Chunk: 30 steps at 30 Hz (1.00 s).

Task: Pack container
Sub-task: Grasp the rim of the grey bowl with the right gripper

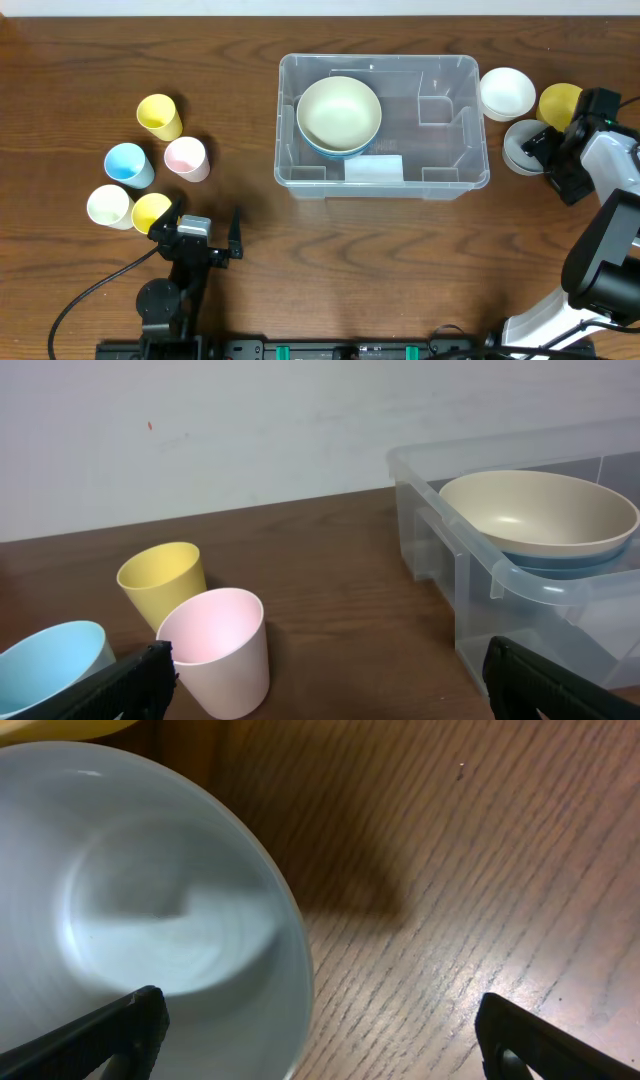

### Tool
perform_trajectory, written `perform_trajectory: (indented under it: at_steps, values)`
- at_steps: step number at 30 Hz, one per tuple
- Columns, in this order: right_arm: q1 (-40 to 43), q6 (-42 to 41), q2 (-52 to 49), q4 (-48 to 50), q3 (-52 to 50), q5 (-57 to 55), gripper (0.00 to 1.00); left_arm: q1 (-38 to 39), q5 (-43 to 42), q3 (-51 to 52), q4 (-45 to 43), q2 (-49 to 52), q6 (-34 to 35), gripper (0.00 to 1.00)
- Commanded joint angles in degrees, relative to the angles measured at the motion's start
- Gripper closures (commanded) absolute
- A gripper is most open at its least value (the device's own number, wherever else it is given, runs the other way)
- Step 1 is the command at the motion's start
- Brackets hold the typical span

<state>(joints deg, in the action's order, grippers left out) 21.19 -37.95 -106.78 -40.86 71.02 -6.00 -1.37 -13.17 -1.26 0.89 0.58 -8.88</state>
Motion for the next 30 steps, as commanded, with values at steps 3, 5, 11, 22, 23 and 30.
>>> perform_trajectory:
  at_steps: [3,5,11,22,23,30]
  values:
    - [0.4,-0.8,-0.5,0.2,-0.8,-2.1,0.01,-0.2,-0.8,1.0,1.9,-0.3,-0.3,0.02]
    - [0.5,-0.8,-1.1,0.2,-0.8,-2.1,0.01,-0.2,-0.8,1.0,1.9,-0.3,-0.3,0.02]
    - [0.5,-0.8,-3.1,0.7,-0.8,-2.1,0.02,-0.2,-0.8,1.0,1.9,-0.3,-0.3,0.02]
    - [0.6,-0.5,-3.5,1.0,-0.8,-2.2,0.26,-0.2,-0.8,1.0,1.9,-0.3,-0.3,0.02]
    - [0.6,-0.5,-3.5,0.9,-0.8,-2.2,0.29,-0.2,-0.8,1.0,1.9,-0.3,-0.3,0.02]
    - [0.7,-1.2,-3.5,-1.3,-0.8,-3.7,0.55,-0.2,-0.8,1.0,1.9,-0.3,-0.3,0.02]
